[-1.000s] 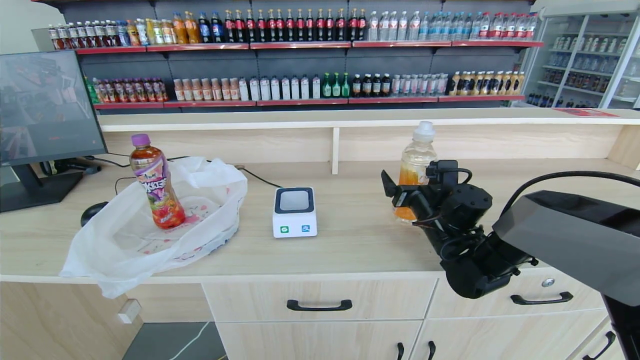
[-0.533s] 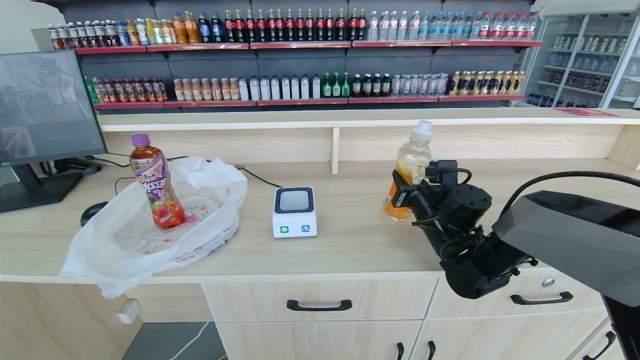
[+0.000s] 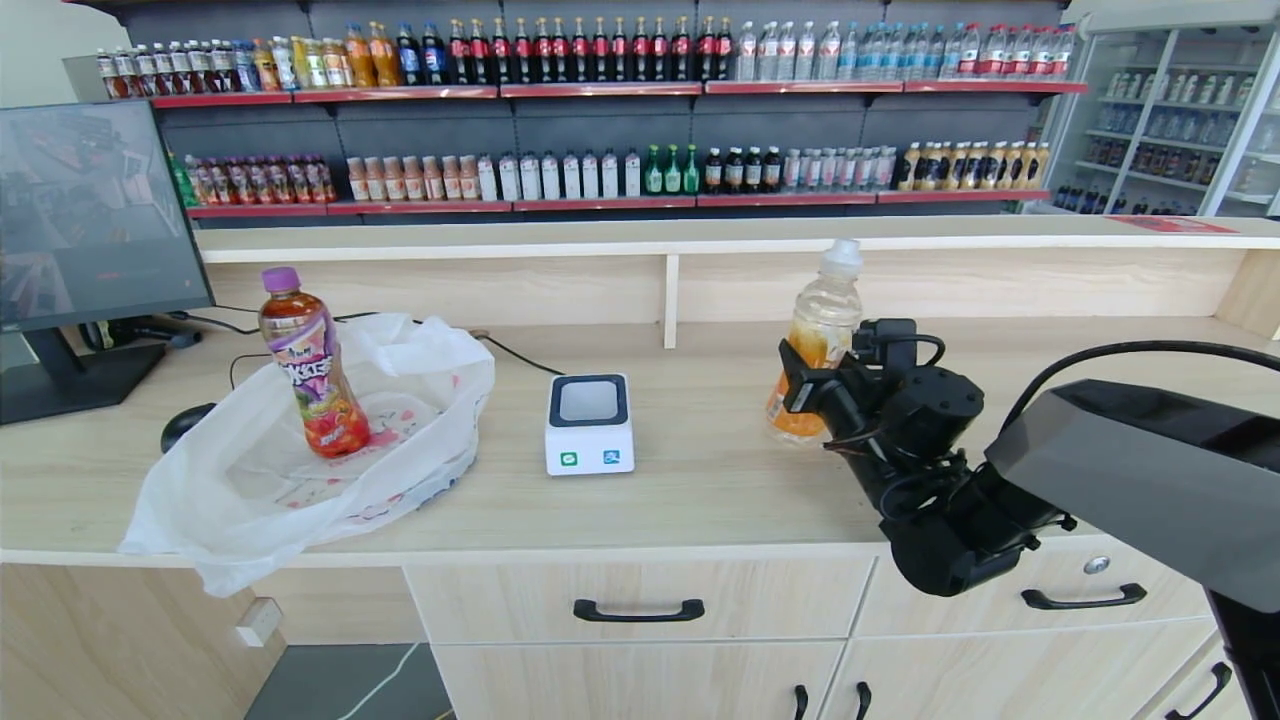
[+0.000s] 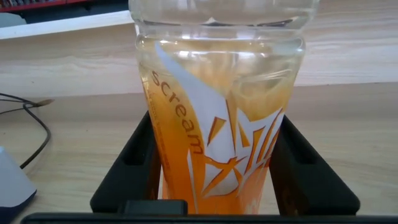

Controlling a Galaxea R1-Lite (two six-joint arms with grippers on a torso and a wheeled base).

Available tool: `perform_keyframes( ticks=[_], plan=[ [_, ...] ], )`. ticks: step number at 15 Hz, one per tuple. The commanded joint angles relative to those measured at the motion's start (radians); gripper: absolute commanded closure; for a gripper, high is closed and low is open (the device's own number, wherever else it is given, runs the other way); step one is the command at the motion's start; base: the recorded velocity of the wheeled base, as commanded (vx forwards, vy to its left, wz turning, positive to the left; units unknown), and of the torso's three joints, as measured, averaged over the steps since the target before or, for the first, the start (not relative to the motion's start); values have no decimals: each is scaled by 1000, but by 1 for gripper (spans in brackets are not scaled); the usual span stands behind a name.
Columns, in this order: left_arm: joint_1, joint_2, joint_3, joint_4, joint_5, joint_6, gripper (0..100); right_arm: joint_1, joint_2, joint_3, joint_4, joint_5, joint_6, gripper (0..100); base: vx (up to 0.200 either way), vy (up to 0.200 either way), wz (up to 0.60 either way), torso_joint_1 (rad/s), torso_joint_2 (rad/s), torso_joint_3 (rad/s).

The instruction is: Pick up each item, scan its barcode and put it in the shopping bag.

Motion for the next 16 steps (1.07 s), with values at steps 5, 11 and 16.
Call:
perform_keyframes(
  ticks=[5, 11, 16],
  plan=[
    [0, 0, 0, 0, 0, 0, 0, 0, -31, 8, -4, 1, 0, 100, 0, 0, 0, 0, 0, 0],
    [0, 0, 0, 3, 0, 1, 0, 0, -138, 83, -4, 1, 0, 100, 0, 0, 0, 0, 0, 0],
    [0, 0, 0, 3, 0, 4, 0, 6, -330, 252, -4, 3, -3, 100, 0, 0, 0, 0, 0, 0]
  ],
)
